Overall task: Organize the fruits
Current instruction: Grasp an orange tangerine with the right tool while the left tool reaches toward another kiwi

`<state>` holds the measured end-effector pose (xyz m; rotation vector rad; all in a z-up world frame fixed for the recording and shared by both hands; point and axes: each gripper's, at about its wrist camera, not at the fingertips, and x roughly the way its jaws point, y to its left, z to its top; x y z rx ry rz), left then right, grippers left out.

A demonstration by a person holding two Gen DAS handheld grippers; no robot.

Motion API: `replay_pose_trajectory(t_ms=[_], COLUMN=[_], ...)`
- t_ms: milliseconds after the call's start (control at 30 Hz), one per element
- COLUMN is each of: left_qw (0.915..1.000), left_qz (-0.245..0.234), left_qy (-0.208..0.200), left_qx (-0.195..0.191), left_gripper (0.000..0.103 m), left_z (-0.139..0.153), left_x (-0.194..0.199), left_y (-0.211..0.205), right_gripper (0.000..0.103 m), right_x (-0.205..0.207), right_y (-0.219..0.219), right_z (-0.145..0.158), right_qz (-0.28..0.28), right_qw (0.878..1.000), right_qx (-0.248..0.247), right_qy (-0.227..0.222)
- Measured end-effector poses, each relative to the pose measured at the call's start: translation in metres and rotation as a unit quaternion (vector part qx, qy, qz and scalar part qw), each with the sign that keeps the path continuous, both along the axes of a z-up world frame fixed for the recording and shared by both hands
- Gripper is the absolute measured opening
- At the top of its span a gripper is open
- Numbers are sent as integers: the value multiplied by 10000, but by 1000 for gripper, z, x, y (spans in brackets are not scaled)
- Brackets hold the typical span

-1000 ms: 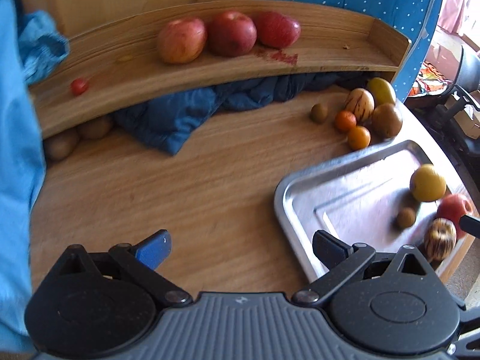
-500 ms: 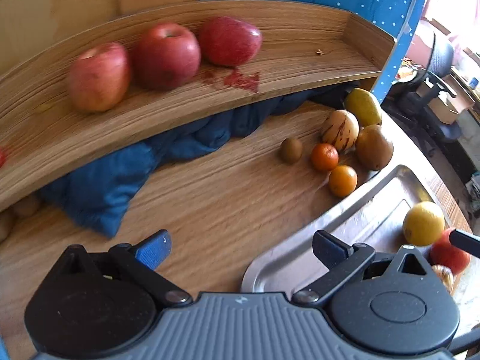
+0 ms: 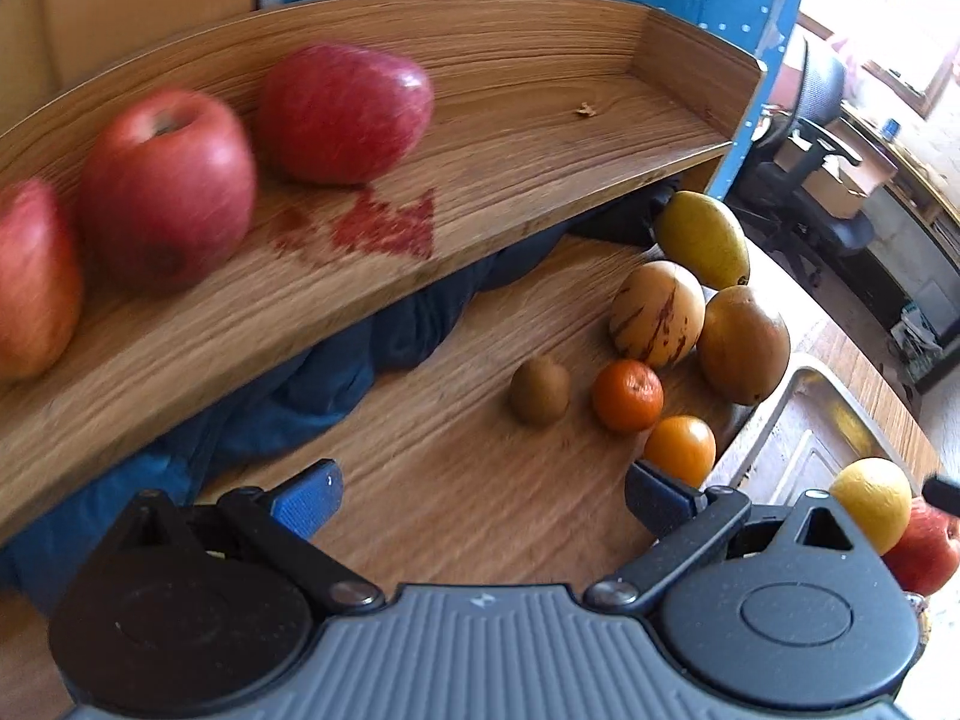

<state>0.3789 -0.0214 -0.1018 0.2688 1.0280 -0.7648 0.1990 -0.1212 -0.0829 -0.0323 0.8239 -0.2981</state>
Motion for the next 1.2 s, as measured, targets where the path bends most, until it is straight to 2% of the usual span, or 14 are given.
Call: replay_pose_trajectory(t_ms=[333,467,567,767,867,967,1200], left_qw=[9970,9939,9934,9922,9932,9950,9958], left_qz=[-631,-932,-973,-1010,-921,-756,-603], left_qy=[-455,-594,-593,-682,-624,-473,-433], left_qx=[-14,-19,-158,-250,-342,-446,-541], left_gripper=[102,102,101,90,83,81,74], left_z=[-3,-5,-5,-5,-5,-6,-6], left_x=[8,3,2,-1,1,5,9], left_y=[-15,-22,-23,-27,-27,-24,-22], right_gripper=[101,94,90,78,72,67,57], right_x=[54,70,77,82,84,86,94], right_y=[-16,-19,-19,-18,-18,-17,-18], right_z=[-10,-16,-20,-26,-28,-30,-34], right_qz=[52,81,128,157,146,153,149], right_qw=[9999,9998,9995,9992,9992,9991,9990], right_qx=[-88,-29,-12,-34,-44,-39,21], right_qy=[84,190,272,360,371,387,417])
